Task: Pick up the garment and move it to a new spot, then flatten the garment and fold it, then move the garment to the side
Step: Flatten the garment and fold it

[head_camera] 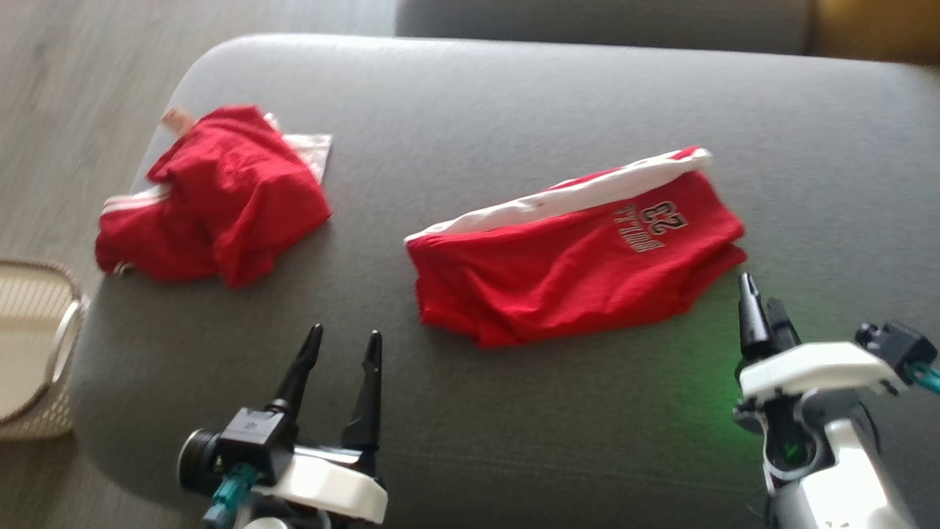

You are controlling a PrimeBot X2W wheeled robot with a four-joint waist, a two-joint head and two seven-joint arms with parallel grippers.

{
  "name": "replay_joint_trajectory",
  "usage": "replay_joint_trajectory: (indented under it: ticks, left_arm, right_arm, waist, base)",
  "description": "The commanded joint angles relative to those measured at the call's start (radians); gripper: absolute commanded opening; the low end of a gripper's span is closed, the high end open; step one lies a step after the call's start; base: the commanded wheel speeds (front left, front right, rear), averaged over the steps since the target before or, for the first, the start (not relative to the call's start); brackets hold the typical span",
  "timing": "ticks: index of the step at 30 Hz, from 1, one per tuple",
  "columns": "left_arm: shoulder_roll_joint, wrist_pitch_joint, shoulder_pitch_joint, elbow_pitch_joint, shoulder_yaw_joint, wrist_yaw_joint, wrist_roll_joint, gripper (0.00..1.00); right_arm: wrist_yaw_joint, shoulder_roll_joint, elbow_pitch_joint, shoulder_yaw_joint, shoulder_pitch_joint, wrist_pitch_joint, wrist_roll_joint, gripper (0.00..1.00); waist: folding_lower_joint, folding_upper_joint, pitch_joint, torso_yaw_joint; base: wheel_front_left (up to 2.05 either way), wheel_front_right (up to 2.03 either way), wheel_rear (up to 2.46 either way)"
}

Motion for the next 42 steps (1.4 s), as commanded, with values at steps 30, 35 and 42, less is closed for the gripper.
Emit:
replay_joint_trajectory:
  ticks: [30, 35, 42]
  left_arm:
    - [-0.007, -0.005, -0.110, 0.018, -0.050, 0.041, -0.057, 1.00]
    - [-0.007, -0.005, -0.110, 0.029, -0.049, 0.045, -0.064, 1.00]
    - [-0.007, -0.005, -0.094, 0.042, -0.040, 0.040, -0.069, 1.00]
  right_arm:
    - [0.000, -0.005, 0.615, 0.034, -0.499, 0.027, 0.445, 0.04]
    - [0.000, -0.007, 0.624, 0.038, -0.517, 0.000, 0.431, 0.00]
    - [0.000, -0.013, 0.560, 0.025, -0.471, -0.069, 0.431, 0.00]
  waist:
    - [0.0000, -0.0001, 0.148, 0.140]
    - [0.0000, -0.0001, 0.138, 0.139]
    - [0.0000, -0.0001, 0.097, 0.117]
  base:
    - [0.00, 0.00, 0.00]
    - [0.00, 0.00, 0.00]
    - [0.00, 0.00, 0.00]
